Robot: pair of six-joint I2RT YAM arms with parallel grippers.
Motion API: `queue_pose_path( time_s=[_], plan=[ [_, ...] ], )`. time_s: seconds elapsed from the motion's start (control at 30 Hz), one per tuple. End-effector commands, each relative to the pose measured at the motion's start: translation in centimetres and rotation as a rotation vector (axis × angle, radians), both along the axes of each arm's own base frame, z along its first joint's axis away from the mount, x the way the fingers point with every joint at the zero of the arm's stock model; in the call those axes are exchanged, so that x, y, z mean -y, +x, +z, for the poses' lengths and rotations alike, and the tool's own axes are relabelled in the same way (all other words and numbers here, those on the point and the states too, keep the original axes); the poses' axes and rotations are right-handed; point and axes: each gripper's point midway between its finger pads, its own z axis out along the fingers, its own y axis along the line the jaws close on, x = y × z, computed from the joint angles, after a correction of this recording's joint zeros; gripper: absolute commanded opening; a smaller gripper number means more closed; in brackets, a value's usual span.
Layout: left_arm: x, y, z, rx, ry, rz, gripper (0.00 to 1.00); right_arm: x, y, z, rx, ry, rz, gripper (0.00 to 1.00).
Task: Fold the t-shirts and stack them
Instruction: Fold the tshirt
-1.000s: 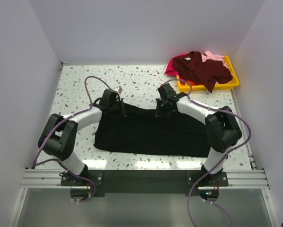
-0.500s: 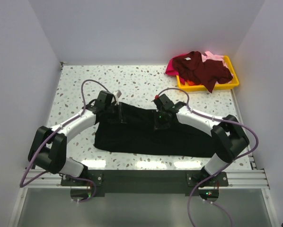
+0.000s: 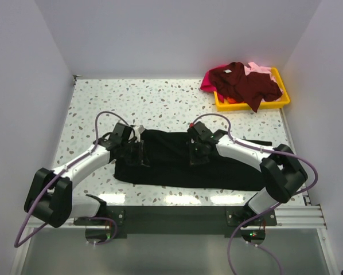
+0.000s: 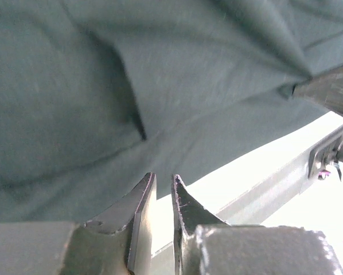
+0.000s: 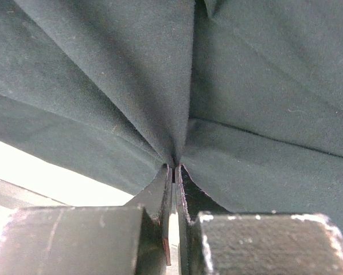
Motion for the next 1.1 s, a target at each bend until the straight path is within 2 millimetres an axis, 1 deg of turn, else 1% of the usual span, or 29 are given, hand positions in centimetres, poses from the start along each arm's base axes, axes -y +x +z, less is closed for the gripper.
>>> queue_pose_path(
  time_s=[0.0,0.07,0.17,0.2,0.23,0.27,0.33,0.37,0.47,0.6,0.77,0.9,0.93,1.07],
  plan=[
    [0.0,-2.3,0.3,-0.022,-0.035,-0.048,0.22,0.4,-0.9,0.1,-0.018,-0.005,0.003,0.0],
    [-0.2,-2.7,0.2,-0.027,-0.032,-0.04,0.22,0.3,-1.2,-0.1,-0.025,-0.003,0.008,0.0],
    [-0.8,-1.9,0.0,0.006,-0.001,0.014,0.3,0.0,-1.2,-0.4,-0.03,0.012,0.006,0.0],
    [-0.8,-1.6,0.0,0.017,-0.004,0.022,0.36,-0.1,-1.1,-0.4,-0.025,0.02,0.002,0.0],
    [-0.5,-1.4,0.1,0.025,-0.021,0.026,0.4,-0.2,-1.1,-0.4,-0.025,0.024,0.003,0.0],
    [0.0,-1.1,0.4,0.044,-0.06,0.041,0.46,-0.3,-1.1,-0.3,-0.025,0.027,0.001,0.0],
    [0.4,-0.7,0.6,0.07,-0.092,0.056,0.52,-0.4,-1.1,-0.1,-0.023,0.035,0.001,0.0],
    [0.3,-0.3,0.6,0.091,-0.096,0.07,0.57,-0.5,-1.1,-0.1,-0.021,0.037,0.001,0.0],
    [-0.1,0.5,0.6,0.135,-0.073,0.092,0.65,-0.5,-1.0,0.1,-0.013,0.046,-0.003,0.0],
    [0.1,1.6,0.8,0.194,-0.088,0.105,0.66,-1.0,-0.8,0.4,-0.009,0.066,-0.004,0.0],
    [0.9,2.8,1.0,0.244,-0.139,0.11,0.65,-1.2,-0.7,0.6,-0.005,0.074,-0.004,0.0],
    [1.3,3.0,-0.2,0.222,-0.14,0.107,0.64,-1.3,-0.6,0.6,-0.002,0.078,-0.006,0.0],
    [1.5,3.4,-0.1,0.237,-0.153,0.103,0.64,-1.3,-0.6,0.6,-0.002,0.078,-0.006,0.0],
    [2.5,3.2,-0.3,0.229,-0.192,0.071,0.63,-1.4,-0.5,0.7,0.001,0.077,-0.007,0.0]
  ],
)
